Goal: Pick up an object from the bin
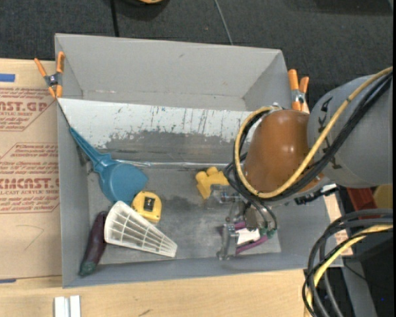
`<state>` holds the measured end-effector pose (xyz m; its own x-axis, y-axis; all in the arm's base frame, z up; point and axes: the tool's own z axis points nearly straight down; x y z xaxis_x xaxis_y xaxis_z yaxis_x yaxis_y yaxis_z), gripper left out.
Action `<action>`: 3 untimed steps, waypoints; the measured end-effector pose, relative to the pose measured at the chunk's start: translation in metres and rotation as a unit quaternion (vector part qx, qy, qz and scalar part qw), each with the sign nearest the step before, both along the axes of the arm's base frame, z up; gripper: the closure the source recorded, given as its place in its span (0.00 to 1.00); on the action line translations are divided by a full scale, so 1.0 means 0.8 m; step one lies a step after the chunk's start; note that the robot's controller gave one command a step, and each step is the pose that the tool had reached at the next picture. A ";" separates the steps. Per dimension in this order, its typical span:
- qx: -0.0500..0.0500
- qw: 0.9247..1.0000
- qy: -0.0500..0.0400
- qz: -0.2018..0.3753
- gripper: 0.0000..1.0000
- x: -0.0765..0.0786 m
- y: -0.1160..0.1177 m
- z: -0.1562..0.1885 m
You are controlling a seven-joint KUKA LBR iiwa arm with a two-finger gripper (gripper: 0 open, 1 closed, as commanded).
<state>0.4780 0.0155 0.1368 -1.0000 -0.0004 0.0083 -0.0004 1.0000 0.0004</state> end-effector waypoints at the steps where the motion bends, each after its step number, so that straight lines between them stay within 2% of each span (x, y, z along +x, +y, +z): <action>1: 0.000 1.000 -0.004 0.000 0.00 0.002 0.000 0.005; 2: 0.000 0.999 -0.003 0.045 0.00 0.022 -0.070 -0.046; 3: 0.001 0.995 -0.002 0.101 0.00 0.021 -0.103 -0.042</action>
Offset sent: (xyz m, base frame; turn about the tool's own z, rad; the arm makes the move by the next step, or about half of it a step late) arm 0.0266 -0.0986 -0.0668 -0.1412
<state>0.4951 -0.0668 0.1036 -0.9794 -0.2017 0.0045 -0.2017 0.9795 0.0019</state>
